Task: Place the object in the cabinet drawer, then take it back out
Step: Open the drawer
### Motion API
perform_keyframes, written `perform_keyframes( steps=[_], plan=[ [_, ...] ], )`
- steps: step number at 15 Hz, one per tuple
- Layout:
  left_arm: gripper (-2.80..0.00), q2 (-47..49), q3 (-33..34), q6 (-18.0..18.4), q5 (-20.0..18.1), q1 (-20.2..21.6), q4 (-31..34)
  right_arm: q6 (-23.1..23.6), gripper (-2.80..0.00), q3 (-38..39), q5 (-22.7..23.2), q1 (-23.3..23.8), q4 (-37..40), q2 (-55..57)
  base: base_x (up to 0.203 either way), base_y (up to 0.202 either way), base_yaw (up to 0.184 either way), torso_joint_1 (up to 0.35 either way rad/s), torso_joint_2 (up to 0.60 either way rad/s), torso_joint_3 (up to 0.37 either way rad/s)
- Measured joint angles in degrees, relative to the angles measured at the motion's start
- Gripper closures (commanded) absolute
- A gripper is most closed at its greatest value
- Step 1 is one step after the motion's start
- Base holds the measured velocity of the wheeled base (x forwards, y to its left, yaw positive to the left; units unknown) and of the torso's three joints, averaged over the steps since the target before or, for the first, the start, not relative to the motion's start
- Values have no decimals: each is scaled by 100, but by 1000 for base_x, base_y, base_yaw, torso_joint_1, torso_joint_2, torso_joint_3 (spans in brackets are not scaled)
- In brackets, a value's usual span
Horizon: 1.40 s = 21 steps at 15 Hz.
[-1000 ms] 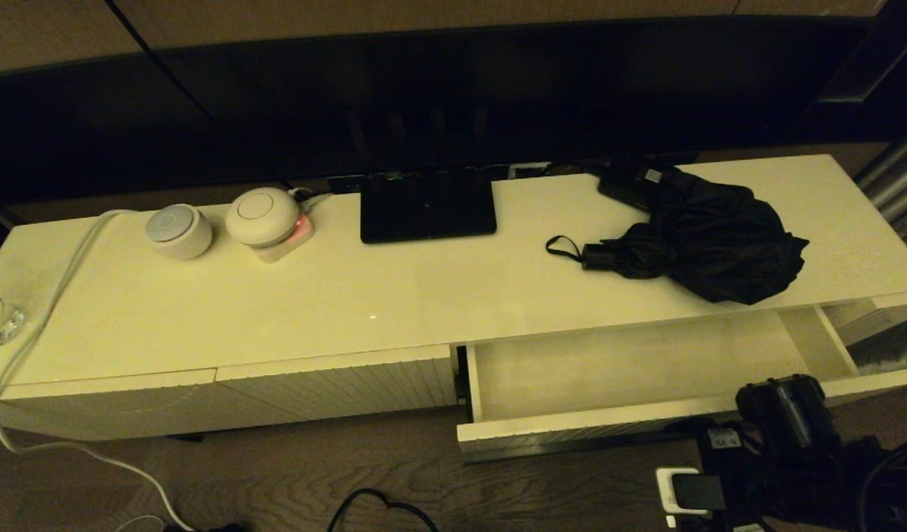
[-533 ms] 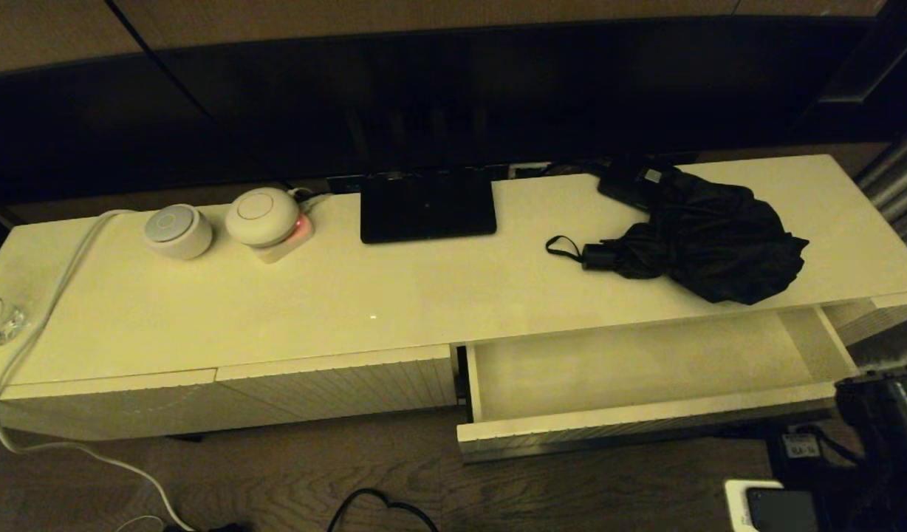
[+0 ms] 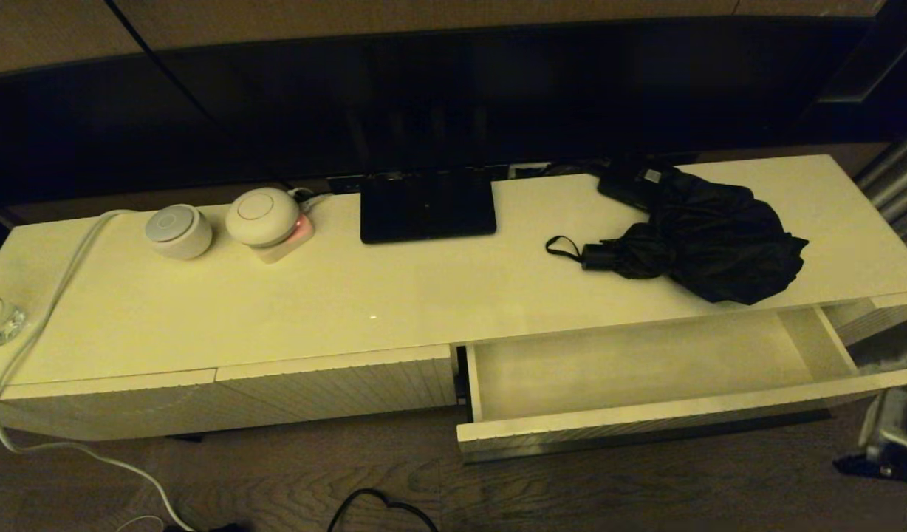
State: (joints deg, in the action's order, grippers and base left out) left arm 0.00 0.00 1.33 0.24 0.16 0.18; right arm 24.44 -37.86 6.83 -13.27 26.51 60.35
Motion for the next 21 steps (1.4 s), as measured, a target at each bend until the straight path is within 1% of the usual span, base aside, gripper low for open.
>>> perform_keyframes(
  steps=[2, 3, 4, 5, 6, 7, 9, 11, 12, 14, 15, 18, 19, 21],
  plan=[
    [0, 0, 0, -3, 0, 0, 0, -1442, -280, -207, 20, -1, 103, -40, 0, 0, 0, 0, 0, 0],
    [0, 0, 0, -1, 0, -1, 1, -2106, 0, -316, 23, -21, 98, -38, 0, 0, 0, 0, 0, 0],
    [0, 0, 0, -3, 0, -2, -2, -2711, 0, -447, 26, -93, 72, -35, 0, 0, 0, 0, 0, 0],
    [0, 0, 0, -1, 0, -2, -2, -3196, 0, -599, 24, -204, 24, -16, 0, 0, 0, 0, 0, 0],
    [0, 0, 0, -1, -2, 0, 0, -3610, 0, -751, 25, -309, -42, 46, 0, 0, 0, 0, 0, 0],
    [0, 0, 0, -1, -2, -1, -2, -3842, 0, -860, 24, -374, -72, 152, 0, 0, 0, 0, 0, 0],
    [0, 0, 0, -1, -2, 0, 0, -3914, 0, -1008, -6, -425, -208, 480, 0, 0, 0, 0, 0, 0],
    [0, 0, 0, -3, -2, 0, 0, -3925, 0, -1082, -110, -393, -608, 934, 0, 0, 0, 0, 0, 0],
    [0, 0, 0, -1, 0, 0, 0, -3925, 0, -1089, -247, -362, -884, 1206, 0, 0, 0, 0, 0, 0],
    [0, 0, 0, -1, 0, 0, 0, -3861, 0, -1087, -586, -341, -1358, 1775, 0, 0, 0, 0, 0, 0],
    [0, 0, 0, -1, -2, 0, 0, -3787, 0, -1087, -836, -339, -1563, 2101, 0, 0, 0, 0, 0, 0],
    [0, 0, 0, -2, 0, 0, -1, -3379, 0, -1078, -1797, -326, -1870, 2780, 0, 0, 0, 0, 0, 0],
    [0, 0, 0, -1, -2, 0, -2, -3252, 0, -1079, -1926, -324, -2029, 2937, 0, 0, 0, 0, 0, 0],
    [0, 0, 0, -1, 0, -2, 0, -3191, 0, -1082, -1949, -302, -2355, 3145, 0, 0, 0, 0, 0, 0]
  ],
)
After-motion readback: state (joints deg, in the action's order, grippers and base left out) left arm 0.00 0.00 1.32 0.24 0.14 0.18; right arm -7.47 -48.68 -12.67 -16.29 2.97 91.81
